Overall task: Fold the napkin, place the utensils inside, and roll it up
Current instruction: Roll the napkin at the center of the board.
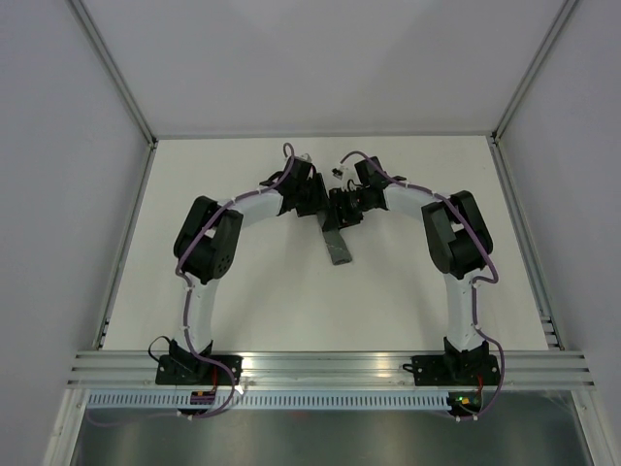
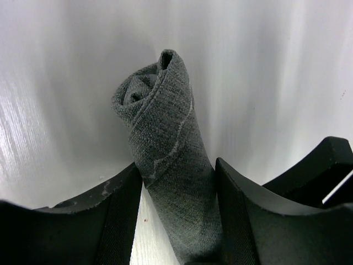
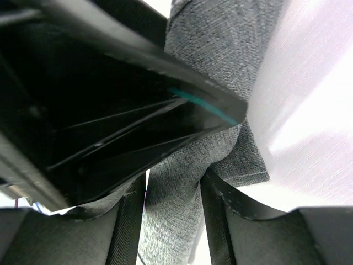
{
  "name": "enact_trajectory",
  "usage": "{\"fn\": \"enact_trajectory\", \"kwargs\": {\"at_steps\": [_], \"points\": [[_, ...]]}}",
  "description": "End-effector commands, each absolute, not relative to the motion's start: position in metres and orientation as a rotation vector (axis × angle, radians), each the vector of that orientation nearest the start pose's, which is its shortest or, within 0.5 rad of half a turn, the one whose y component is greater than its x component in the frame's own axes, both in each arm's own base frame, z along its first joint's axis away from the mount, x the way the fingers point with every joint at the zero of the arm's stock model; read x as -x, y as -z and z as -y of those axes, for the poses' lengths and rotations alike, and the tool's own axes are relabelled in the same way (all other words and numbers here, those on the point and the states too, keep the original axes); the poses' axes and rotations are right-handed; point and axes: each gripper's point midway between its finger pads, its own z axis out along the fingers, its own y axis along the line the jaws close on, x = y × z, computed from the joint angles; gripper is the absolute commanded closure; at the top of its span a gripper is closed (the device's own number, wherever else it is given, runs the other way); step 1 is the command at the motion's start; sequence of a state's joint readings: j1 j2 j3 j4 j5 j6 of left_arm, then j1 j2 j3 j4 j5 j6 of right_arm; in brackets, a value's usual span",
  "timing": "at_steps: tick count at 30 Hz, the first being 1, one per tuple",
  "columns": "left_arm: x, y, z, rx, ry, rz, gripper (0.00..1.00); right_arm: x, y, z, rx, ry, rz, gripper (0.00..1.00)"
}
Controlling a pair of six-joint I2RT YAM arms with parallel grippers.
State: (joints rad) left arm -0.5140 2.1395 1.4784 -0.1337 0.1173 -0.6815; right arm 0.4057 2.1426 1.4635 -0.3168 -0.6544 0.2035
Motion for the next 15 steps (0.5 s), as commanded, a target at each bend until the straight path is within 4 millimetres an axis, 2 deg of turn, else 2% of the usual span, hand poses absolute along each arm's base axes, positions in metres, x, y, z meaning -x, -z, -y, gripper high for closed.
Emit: {"fn": "enact_trajectory", "kwargs": {"at_steps": [1,3,9,15], "points": [[-0.456,-0.044,0.313,0.033,0.679,-2.477,0.41,-0.389,-0.038,-0.291,0.492,-1.087,-2.584,0.5],[-0.455,-0.037,0.312,0.021,0.665,-2.505,0.41,-0.391,-0.041,-0.289,0.485,-1.096,-2.582,0.49],[-0.458,-0.036,0.314,-0.013,0.647,-2.523,0.41,-0.397,-0.047,-0.282,0.458,-1.107,-2.577,0.49],[-0.46,-0.037,0.314,-0.027,0.64,-2.519,0.41,-0.403,-0.04,-0.268,0.435,-1.052,-2.598,0.53]]}}
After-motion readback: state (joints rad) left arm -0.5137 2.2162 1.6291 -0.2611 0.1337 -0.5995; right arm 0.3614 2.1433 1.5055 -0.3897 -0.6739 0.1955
